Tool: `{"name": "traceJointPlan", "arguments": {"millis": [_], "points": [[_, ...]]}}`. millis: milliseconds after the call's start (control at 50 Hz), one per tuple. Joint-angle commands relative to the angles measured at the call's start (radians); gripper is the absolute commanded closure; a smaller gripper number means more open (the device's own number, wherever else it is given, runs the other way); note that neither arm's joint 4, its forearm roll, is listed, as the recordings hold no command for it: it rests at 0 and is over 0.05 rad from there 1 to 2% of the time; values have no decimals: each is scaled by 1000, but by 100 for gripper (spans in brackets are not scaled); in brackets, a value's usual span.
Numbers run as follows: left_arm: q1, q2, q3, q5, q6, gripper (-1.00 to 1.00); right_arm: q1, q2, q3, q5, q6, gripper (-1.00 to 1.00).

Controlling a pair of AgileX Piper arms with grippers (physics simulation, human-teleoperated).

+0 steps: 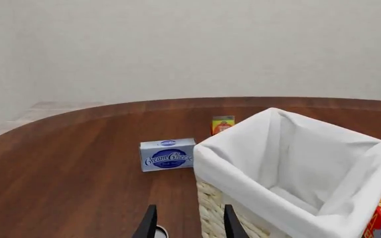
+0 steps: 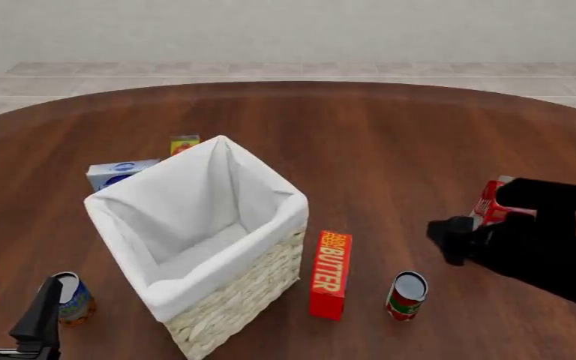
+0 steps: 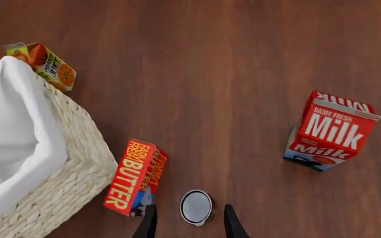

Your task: Pick up the tomato sauce, and put it in the basket.

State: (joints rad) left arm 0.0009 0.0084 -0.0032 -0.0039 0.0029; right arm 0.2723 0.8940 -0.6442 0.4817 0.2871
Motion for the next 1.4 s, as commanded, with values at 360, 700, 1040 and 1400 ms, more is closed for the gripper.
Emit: {"name": "traceJointPlan", "arguments": {"millis": [360,700,1040,1400], "points": [[0,0,2,-2,0,-100,8,150,69,-92,63,-100],[0,-1,1,0,0,-100,21,212,105,-138,93,-100],[0,-2,2,0,0,-100,35,259,126,-169,118,-100],[0,-2,2,0,0,-100,50,309,133,-210,136,-100]]}}
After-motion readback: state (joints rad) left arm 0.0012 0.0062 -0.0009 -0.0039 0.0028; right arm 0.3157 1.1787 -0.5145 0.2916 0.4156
